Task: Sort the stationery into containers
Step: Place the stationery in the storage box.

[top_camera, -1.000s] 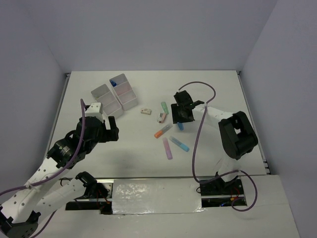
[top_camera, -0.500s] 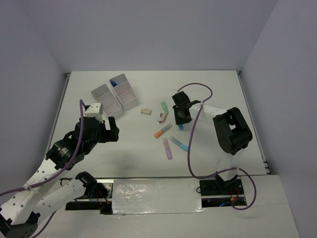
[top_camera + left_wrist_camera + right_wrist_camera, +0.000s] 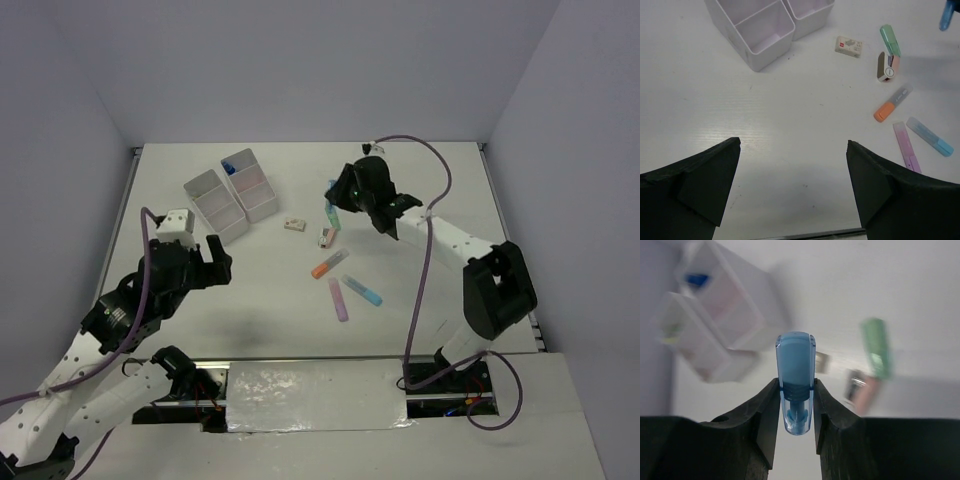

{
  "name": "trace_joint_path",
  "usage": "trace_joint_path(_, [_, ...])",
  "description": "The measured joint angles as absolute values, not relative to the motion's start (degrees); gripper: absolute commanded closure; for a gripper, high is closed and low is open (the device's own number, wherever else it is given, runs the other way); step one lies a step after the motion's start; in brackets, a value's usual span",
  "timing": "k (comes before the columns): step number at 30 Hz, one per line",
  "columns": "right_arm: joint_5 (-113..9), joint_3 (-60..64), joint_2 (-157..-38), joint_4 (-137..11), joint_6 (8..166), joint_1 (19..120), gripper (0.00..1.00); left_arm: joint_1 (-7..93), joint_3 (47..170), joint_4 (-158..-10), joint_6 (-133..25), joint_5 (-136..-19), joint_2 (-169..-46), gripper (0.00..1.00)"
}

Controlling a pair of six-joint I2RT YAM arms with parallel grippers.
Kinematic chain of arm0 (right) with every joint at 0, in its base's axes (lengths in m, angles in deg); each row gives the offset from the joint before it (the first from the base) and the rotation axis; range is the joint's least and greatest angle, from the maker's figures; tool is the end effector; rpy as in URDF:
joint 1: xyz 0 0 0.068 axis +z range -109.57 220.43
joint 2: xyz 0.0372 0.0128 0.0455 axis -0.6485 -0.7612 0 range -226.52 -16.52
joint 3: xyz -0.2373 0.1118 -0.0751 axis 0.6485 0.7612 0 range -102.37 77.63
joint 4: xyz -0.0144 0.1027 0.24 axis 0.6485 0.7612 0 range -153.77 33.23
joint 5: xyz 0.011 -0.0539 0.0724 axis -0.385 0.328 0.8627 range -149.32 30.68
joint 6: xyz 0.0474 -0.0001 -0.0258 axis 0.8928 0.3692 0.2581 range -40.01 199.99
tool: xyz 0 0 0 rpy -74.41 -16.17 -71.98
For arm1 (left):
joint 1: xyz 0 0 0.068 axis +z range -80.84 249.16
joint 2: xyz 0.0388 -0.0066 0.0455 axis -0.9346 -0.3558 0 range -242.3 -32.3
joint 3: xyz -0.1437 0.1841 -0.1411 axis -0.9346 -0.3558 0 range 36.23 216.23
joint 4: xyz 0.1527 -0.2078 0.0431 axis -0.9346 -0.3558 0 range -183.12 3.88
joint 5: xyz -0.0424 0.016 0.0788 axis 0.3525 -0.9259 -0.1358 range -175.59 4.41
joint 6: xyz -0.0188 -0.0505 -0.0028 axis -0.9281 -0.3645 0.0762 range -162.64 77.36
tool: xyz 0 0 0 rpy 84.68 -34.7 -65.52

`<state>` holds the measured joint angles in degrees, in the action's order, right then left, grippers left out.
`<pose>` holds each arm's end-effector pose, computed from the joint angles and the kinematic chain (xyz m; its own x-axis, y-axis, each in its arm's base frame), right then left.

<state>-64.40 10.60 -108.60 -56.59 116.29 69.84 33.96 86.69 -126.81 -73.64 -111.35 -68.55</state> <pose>0.3234 0.1788 0.2696 -0.6254 0.3243 -0.7098 -0.0667 0.8840 0.4627 0.1108 -0.0593 0.3406 -0.4159 -0.2742 -0.8671 -0.0151 0.9554 -0.2949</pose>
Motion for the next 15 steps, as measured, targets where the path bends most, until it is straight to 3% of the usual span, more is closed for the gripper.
trace_joint_path(7, [-54.2, 1.7, -126.2, -82.8, 132.3, 73.5, 0.96, 34.0, 86.7, -129.0, -77.0, -117.9, -61.5, 0.01])
trace_joint_path(15, [-58.5, -4.2, -138.7, -97.0, 140.0, 79.8, 0.90, 34.0, 86.7, -128.9, -77.3, -119.2, -58.8, 0.01])
